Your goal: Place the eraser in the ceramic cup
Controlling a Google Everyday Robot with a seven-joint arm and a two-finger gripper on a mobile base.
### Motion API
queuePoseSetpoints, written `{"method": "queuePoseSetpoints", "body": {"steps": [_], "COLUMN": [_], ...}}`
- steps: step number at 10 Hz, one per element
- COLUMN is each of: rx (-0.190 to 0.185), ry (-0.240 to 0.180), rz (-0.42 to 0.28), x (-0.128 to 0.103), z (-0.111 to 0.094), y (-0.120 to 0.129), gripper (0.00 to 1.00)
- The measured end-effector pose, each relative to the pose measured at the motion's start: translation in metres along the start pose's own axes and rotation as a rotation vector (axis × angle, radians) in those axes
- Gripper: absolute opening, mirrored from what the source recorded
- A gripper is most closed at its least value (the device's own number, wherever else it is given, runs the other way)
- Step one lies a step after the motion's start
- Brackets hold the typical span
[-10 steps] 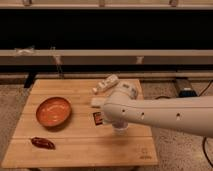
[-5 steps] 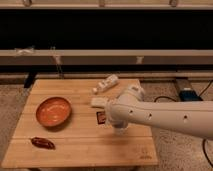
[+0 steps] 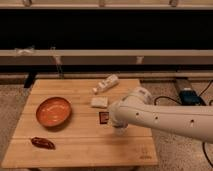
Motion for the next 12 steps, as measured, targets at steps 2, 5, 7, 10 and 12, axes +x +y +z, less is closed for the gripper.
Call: {"method": "queuePoseSetpoints", "body": {"steps": [2,5,7,10,12], "rx": [-0.008,-0.010,0.001,0.019,0.025], "ry": [-0.008,-0.015,-0.018,-0.027,-0.034], "rz": [0.029,0.055,0.068,0.069,0.067], "x": [0.007,0.018,0.023,0.025,0.024], "z": [0.005,0.009,0.008,0.006,0.006], "y": [0.000,-0.003,-0.007,-0.011,-0.012], "gripper": [0.38,0.67,0.79,0.80,0.80]}}
